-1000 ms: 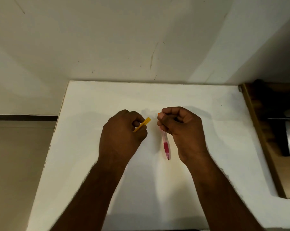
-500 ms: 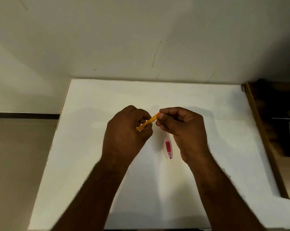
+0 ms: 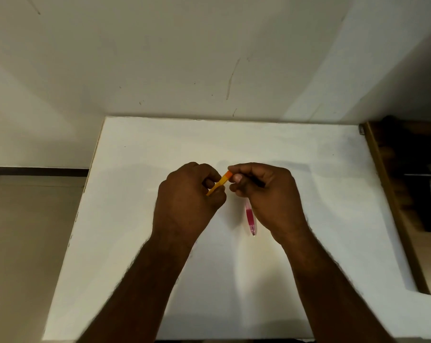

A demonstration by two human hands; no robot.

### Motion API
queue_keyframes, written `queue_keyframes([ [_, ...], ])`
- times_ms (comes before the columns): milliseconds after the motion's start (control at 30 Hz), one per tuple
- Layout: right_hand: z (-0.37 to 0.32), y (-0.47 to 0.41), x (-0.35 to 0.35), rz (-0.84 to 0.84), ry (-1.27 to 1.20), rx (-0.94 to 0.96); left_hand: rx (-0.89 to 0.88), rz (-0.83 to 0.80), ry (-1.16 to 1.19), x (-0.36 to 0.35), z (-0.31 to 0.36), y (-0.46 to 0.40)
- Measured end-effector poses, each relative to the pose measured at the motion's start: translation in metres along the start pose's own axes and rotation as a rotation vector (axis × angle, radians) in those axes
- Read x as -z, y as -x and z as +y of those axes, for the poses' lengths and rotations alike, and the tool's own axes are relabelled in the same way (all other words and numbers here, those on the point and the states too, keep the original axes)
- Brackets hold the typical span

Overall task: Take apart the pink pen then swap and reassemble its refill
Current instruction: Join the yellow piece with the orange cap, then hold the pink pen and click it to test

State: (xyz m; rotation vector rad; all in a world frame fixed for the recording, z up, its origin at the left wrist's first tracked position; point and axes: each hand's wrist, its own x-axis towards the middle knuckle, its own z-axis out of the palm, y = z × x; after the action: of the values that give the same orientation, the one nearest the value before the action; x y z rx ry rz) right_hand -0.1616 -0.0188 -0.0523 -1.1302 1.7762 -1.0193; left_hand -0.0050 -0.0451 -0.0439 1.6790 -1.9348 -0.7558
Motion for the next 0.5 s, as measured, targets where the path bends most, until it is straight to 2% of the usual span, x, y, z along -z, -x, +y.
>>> queue_keyframes([
  [200,0.0039,-0.0002,0.0002,0.168,0.345,0.036,0.271,-0.005,0.039,-0.0072,-0.0044,0.0008],
  [367,0.0088,0.0003,-0.0070,0.054,0.629,-0.019,0.350,-0.057,-0.010,-0.0099,-0.0080,-0.0004],
  [500,0.0093,0.0022,-0.0090,0.061,0.653,-0.019,0.350,-0.066,-0.032,-0.0104,-0.0100,-0.0008],
])
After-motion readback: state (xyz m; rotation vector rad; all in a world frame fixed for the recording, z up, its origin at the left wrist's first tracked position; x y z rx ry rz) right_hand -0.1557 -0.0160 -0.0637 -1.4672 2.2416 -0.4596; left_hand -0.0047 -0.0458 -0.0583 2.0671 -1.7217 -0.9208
